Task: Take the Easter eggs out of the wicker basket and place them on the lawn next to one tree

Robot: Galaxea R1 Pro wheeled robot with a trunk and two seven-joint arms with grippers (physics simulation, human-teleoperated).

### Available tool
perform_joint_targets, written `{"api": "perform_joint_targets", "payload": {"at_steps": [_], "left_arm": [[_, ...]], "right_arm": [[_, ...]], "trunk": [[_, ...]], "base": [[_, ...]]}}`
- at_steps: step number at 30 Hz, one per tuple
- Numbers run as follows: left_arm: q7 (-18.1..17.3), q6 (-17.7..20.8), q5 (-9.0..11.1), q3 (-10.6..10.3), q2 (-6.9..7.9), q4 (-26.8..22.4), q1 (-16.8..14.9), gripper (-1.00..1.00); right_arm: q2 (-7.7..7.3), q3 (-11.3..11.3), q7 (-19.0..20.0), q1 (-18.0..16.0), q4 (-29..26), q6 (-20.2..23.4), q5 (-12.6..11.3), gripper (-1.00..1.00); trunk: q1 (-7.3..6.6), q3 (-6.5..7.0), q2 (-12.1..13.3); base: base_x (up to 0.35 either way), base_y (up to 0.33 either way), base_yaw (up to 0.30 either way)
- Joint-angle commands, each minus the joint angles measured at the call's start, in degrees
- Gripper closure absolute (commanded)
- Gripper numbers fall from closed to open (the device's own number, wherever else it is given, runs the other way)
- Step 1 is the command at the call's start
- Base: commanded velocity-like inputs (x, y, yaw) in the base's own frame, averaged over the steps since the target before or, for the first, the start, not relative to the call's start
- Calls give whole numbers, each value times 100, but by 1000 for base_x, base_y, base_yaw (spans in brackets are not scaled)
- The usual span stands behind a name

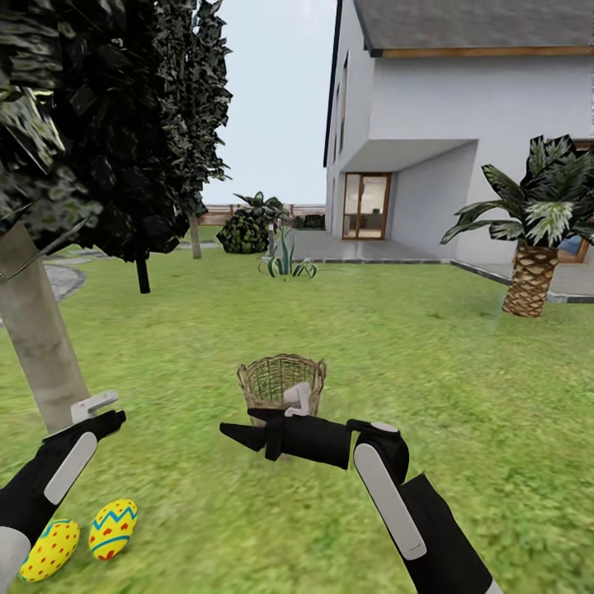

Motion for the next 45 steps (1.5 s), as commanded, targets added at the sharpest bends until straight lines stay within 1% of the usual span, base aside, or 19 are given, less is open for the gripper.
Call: {"api": "perform_joint_targets", "payload": {"at_steps": [1,13,45], "left_arm": [[56,7,57,-25,8,-9,-3,-100],[54,7,56,-25,8,-8,-2,-100],[72,8,55,-34,8,-8,-5,-100]], "right_arm": [[2,-5,1,-4,-2,37,-19,-100],[2,-6,2,-4,-2,37,-19,-100],[5,-86,-26,-4,7,42,7,-100]], "trunk": [[-3,16,-1],[-39,281,24],[-741,856,1307]], "base": [[0,0,0],[0,0,0],[0,0,0]]}}
